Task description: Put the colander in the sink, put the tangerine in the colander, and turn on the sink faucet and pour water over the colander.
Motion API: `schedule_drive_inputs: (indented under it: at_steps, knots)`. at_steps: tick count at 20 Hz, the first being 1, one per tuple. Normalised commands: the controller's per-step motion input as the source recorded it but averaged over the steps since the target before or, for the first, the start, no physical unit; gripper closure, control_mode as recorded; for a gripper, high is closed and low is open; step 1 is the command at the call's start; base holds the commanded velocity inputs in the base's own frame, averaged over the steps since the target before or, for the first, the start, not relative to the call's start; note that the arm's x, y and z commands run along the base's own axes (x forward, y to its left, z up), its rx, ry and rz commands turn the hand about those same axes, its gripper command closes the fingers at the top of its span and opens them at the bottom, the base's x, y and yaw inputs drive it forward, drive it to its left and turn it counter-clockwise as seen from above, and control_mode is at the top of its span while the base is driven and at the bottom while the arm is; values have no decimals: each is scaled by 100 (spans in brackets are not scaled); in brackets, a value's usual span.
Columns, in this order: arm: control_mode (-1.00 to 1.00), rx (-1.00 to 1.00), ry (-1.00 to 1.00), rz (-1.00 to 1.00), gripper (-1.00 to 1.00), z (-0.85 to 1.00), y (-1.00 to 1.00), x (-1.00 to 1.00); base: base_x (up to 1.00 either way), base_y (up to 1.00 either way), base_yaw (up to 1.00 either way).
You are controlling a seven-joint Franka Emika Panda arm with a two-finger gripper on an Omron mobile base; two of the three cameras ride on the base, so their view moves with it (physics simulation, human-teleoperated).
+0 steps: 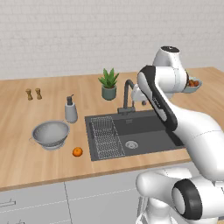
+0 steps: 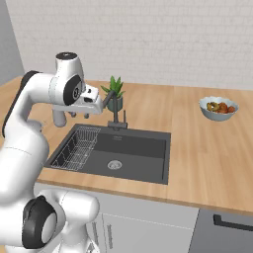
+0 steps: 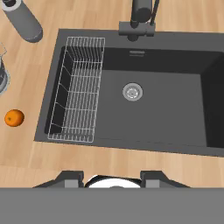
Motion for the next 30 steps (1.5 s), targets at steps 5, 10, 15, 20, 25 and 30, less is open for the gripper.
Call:
schedule_drive_inputs:
  at_steps: [5,10,15,20,25,30]
  knots:
    - [-100,0,-3,0,-100,-7,0,-24,0,0,0]
    - [-100,-2,-1,5,-100,-28,20,-75,0,0,0]
    - [-100,-6,-3,4,-100,-10,79,-78,0,0,0]
    - [-100,0,-1,0,-100,-21,100,-25,0,0,0]
    - [-100,6,5,0,-100,-16,90,-1,0,0,0]
    - [-100,7,4,2,-100,-8,71,15,0,0,0]
